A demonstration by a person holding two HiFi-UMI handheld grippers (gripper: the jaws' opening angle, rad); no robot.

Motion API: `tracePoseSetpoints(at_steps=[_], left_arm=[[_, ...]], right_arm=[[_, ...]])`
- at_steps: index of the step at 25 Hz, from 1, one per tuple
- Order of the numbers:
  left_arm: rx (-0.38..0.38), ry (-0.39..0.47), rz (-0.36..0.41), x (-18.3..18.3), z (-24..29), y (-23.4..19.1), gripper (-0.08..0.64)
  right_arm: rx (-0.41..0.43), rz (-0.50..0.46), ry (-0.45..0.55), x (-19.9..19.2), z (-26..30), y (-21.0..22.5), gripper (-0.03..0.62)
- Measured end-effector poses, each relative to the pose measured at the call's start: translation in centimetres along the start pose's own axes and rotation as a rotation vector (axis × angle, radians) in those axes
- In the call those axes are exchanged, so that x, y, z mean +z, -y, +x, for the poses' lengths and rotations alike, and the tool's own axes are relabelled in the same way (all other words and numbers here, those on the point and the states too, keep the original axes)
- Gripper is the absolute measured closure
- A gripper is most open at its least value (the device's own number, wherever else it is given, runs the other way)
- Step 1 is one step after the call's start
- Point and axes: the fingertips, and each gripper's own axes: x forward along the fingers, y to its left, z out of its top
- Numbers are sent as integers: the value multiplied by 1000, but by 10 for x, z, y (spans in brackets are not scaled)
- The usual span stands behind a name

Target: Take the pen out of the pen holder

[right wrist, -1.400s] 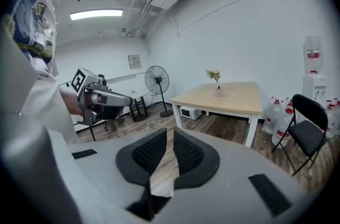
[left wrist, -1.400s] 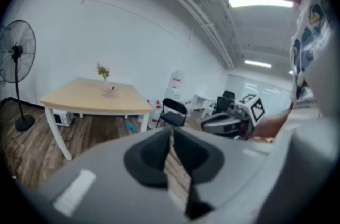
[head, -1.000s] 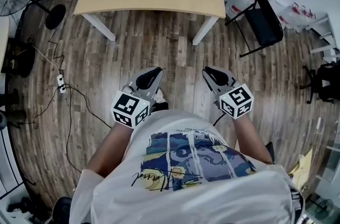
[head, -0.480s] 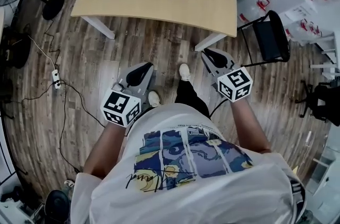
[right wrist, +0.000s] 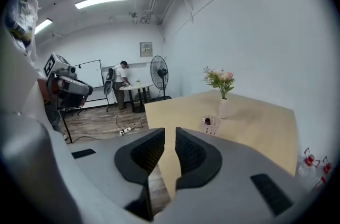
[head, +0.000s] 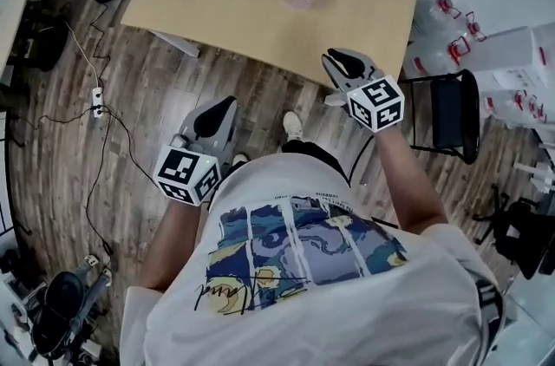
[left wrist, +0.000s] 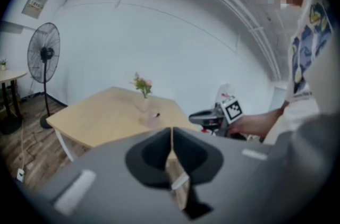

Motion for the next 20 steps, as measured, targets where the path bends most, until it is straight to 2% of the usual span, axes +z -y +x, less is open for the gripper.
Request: tracePoseSetpoints(at_steps=[5,10,16,20], left_arm=[[63,20,-17,20,39,1,545],[156,49,-60,28,46,-7,545],[249,33,-105,28,45,-22,545],[298,43,-119,31,45,-33,545]], right_arm=[[55,-64,-21,4,40,54,518],[89,-214,-52,5,78,86,505],[134,-354,-104,5,120,111,494],[163,-518,-143,3,144,119,485]])
